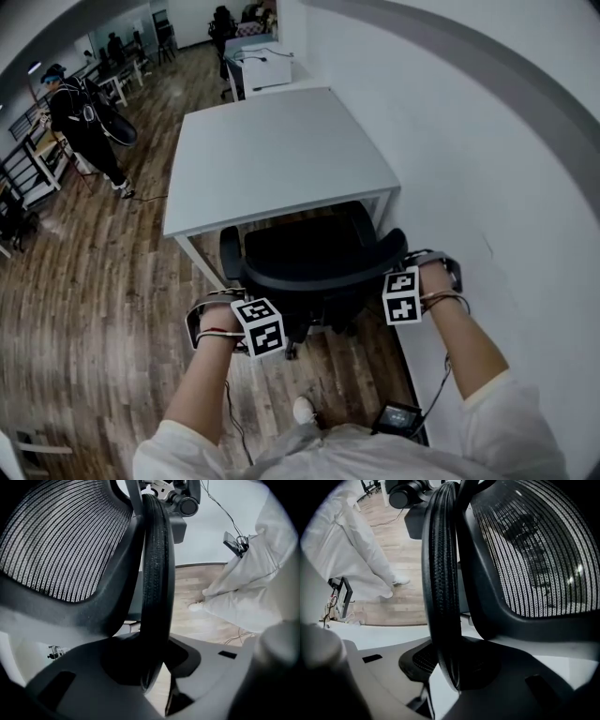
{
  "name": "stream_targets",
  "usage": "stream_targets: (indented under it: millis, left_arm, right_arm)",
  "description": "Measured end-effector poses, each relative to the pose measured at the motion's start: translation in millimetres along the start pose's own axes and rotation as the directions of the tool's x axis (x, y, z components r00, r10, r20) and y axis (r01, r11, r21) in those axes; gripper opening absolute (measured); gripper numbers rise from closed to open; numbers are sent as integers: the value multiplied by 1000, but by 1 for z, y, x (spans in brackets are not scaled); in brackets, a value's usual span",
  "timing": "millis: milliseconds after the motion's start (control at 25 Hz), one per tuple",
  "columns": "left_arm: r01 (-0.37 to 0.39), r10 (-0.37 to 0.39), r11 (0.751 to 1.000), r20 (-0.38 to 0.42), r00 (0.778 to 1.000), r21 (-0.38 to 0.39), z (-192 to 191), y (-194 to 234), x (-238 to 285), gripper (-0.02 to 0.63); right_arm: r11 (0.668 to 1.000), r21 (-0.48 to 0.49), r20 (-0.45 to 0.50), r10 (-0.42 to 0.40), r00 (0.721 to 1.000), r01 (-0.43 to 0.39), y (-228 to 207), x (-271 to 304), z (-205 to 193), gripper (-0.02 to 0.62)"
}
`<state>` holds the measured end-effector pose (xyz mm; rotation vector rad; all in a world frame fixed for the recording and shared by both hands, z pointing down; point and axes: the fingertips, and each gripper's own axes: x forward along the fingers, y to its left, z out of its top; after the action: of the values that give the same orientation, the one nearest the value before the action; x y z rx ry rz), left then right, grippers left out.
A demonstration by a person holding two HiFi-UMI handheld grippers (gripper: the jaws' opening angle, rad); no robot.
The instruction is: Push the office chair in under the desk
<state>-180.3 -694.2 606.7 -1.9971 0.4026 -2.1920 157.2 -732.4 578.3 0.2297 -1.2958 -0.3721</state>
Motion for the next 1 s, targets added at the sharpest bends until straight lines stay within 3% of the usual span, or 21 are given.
stream_targets:
  millis: [720,1000]
  left_arm:
    - [-22,22,999,0,1000,29,-5,67,20,103]
    - [-6,6,1000,-28,1000,3,-9,99,28,103]
  right_arm:
    - [1000,21,-7,-9,1000,9,-58,22,8,126]
    - [1000,-13,4,-24,1000,24,-96,34,12,123]
